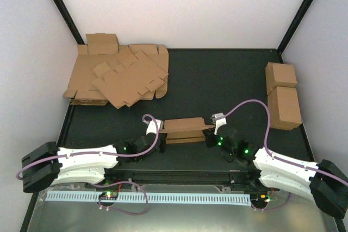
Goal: Fold the paper box
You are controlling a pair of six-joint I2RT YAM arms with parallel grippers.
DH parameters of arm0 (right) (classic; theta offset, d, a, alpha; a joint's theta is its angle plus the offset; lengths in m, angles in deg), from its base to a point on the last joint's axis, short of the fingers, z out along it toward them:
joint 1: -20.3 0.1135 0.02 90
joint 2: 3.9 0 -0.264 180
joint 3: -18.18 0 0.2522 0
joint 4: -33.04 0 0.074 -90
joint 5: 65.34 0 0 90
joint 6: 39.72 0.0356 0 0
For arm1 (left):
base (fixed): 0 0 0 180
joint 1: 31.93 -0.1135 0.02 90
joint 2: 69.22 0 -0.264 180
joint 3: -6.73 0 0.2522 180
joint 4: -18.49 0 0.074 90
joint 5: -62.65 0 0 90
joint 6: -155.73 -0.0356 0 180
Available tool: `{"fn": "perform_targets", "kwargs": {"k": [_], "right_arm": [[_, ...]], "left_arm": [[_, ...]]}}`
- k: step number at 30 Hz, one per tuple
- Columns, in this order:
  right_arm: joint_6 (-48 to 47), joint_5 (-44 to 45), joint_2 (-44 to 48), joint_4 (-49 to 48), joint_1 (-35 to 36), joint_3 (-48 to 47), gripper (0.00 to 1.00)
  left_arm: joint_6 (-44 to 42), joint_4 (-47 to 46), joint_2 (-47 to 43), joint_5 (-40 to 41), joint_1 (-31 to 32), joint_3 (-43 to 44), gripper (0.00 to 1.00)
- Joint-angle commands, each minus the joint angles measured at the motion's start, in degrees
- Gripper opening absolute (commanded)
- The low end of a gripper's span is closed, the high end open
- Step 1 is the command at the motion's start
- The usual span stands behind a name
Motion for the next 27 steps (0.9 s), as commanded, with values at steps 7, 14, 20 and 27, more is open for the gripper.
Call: {"fn": "perform_targets", "kwargs": {"k": [7,14,20,27], "right_arm": [[1.67,2.78,-0.27,-2.94,0.39,2.09,0.18],[1.86,1.65,-2.30,-4.34,0.36,2.16,0.18],[2.37,-0.11,-2.17,-3.04,0.31,1.45,0.26],[2.58,-0.25,5.37,2.88,0.33,1.80,0.40]], "left_arm": [[1.89,0.45,0.98,3.28,1.03,-0.63,0.08],[2.20,-0.63,2.16,3.03,1.12,-0.76,0.08],[2.07,-0.09,2.30,3.40,1.11,-0.31,0.09],[1.85,1.08,2.06,4.30,1.12,0.00,0.09]]}}
